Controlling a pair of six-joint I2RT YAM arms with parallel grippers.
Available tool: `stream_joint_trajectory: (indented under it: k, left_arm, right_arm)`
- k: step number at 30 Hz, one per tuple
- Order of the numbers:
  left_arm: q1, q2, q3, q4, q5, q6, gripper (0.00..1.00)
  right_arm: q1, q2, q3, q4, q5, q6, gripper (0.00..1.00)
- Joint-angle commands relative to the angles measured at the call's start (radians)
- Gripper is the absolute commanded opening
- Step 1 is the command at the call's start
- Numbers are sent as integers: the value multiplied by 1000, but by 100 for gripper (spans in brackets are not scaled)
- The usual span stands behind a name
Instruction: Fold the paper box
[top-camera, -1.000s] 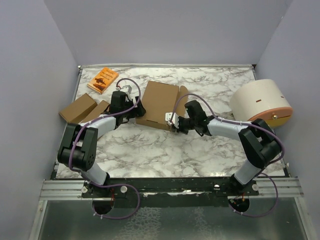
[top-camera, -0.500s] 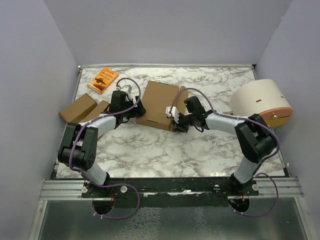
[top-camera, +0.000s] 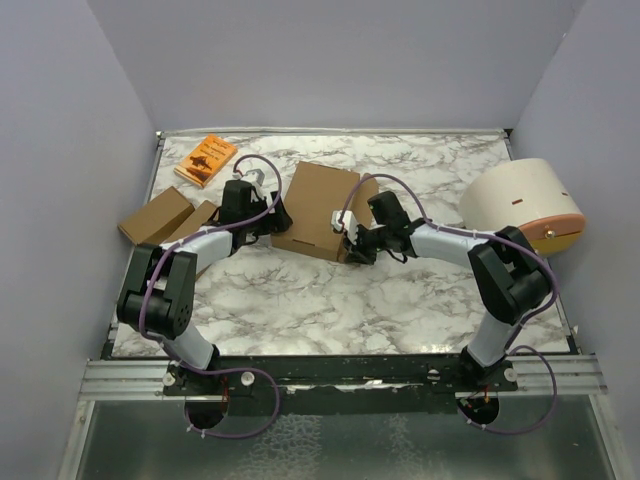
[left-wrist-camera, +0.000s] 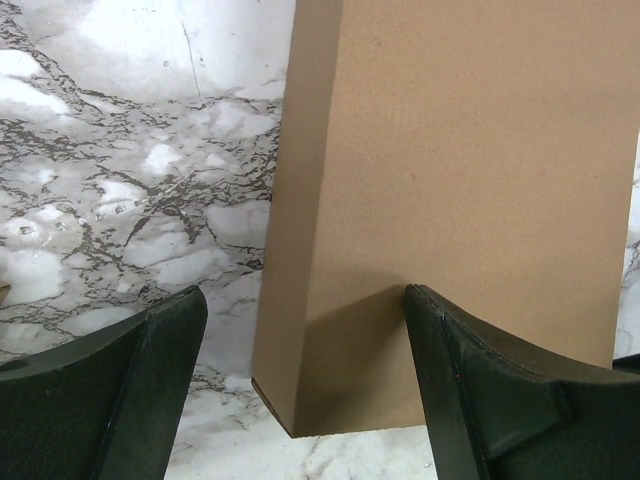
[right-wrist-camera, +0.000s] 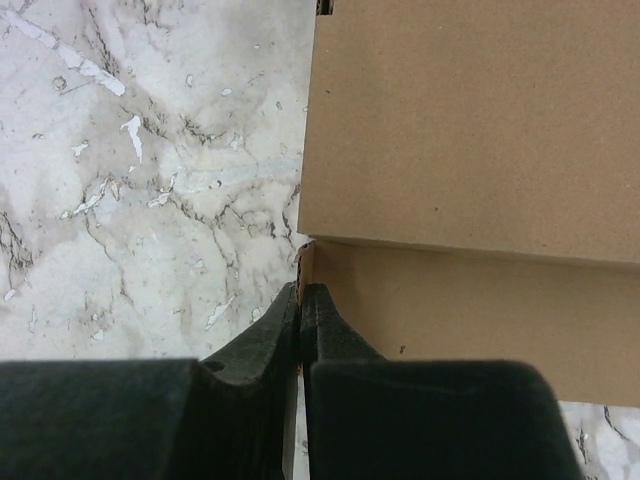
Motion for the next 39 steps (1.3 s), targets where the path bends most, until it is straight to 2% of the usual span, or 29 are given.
stream_joint_trajectory:
  k: [1, 28, 39]
  left_arm:
    - [-3, 31, 13, -28, 7, 24, 82]
    - [-12, 29, 16, -42, 4, 23, 82]
    - [-15, 29, 18, -47, 8, 27, 82]
  right_arm:
    - [7, 11, 15, -13, -53, 26, 1]
    - [91, -9, 54, -57, 105, -52, 1]
    - [104, 11, 93, -78, 159, -29, 1]
